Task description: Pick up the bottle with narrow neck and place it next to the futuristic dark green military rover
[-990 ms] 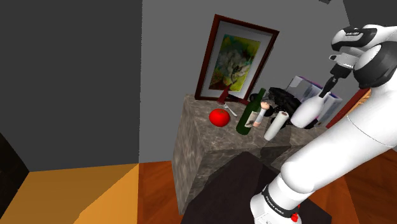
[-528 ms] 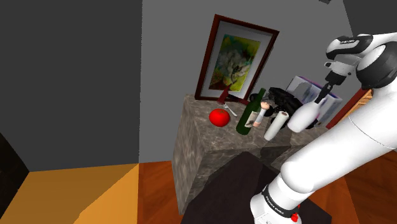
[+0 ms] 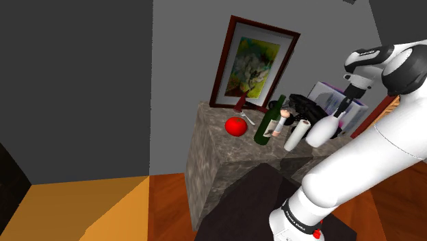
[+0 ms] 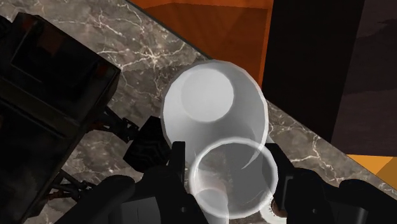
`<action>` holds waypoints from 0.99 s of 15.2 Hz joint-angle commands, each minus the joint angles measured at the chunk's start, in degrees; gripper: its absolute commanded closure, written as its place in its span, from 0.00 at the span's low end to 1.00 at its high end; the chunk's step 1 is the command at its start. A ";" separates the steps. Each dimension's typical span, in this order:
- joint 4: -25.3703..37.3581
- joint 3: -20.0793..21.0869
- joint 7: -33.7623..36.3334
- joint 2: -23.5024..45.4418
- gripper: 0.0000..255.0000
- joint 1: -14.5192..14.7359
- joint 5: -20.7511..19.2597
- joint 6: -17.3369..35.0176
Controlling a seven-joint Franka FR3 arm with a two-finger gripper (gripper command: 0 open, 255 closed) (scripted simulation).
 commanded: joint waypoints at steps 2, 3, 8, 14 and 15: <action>-2.19 -0.54 -0.44 0.68 1.00 0.03 0.51 2.62; -2.81 -0.72 -0.61 0.95 1.00 0.05 0.71 3.40; -5.76 -1.71 -1.76 2.70 1.00 0.20 2.17 7.29; -7.64 -2.43 -2.93 4.37 1.00 0.30 3.71 10.02; -7.64 -2.43 -2.93 4.38 1.00 0.30 3.71 10.02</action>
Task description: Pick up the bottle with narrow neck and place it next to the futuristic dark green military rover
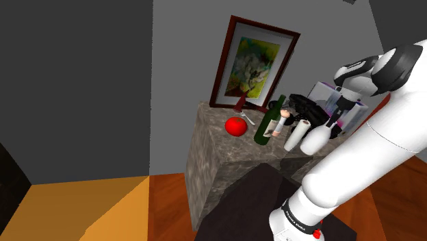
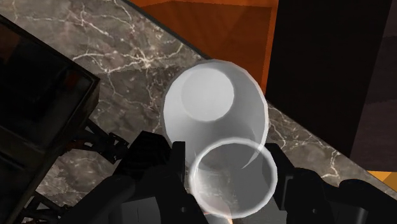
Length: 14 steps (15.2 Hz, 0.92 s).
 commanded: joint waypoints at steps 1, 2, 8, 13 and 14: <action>-0.01 -0.01 -0.02 0.01 1.00 0.00 0.02 0.05; -0.01 -0.01 -0.02 0.01 1.00 0.00 0.02 0.05; -0.01 -0.02 -0.03 0.02 0.00 0.00 0.03 0.05; 4.23 1.29 2.07 -3.10 0.00 -0.06 -2.74 -5.79; 5.46 1.66 2.40 -3.64 0.00 -0.13 -3.16 -7.32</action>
